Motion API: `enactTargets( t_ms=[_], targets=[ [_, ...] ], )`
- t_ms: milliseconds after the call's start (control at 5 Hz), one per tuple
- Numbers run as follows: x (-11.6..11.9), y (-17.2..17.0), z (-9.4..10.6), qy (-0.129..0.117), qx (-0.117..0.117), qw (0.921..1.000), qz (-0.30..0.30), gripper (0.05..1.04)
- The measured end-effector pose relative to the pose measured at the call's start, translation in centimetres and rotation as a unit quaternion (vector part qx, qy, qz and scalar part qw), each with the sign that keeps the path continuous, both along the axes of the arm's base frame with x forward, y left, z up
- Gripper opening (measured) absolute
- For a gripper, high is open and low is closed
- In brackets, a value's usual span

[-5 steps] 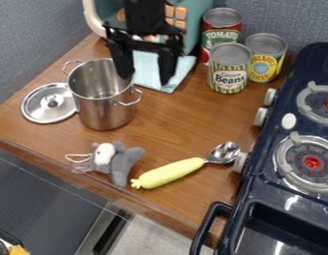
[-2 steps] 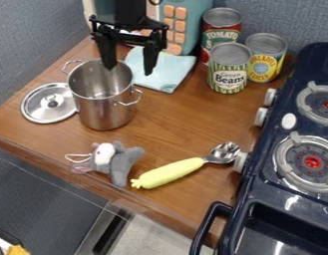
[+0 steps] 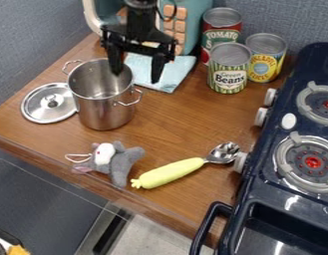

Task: Put the silver pot sideways on the middle of the table

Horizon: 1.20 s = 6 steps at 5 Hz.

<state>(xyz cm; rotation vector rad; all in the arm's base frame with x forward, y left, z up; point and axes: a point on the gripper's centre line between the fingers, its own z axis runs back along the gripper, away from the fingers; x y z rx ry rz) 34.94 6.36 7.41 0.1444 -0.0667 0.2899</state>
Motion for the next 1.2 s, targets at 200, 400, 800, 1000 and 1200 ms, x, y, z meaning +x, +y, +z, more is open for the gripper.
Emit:
enactTargets(
  t_ms=[200,400,800,1000,1200],
  targets=[
    [-0.3,-0.1,-0.9,-0.009,-0.002,0.9998,0.018,0.999],
    [-1.1,-0.4,-0.9,-0.007,-0.009,0.9996,0.024,0.999],
    [-1.6,-0.1,-1.0,0.0,-0.017,0.9992,0.036,0.666],
    [-1.7,-0.1,-1.2,-0.001,-0.024,0.999,0.038,0.363],
    [-1.7,0.1,-1.4,-0.006,-0.022,0.9988,0.044,0.146]
  ],
)
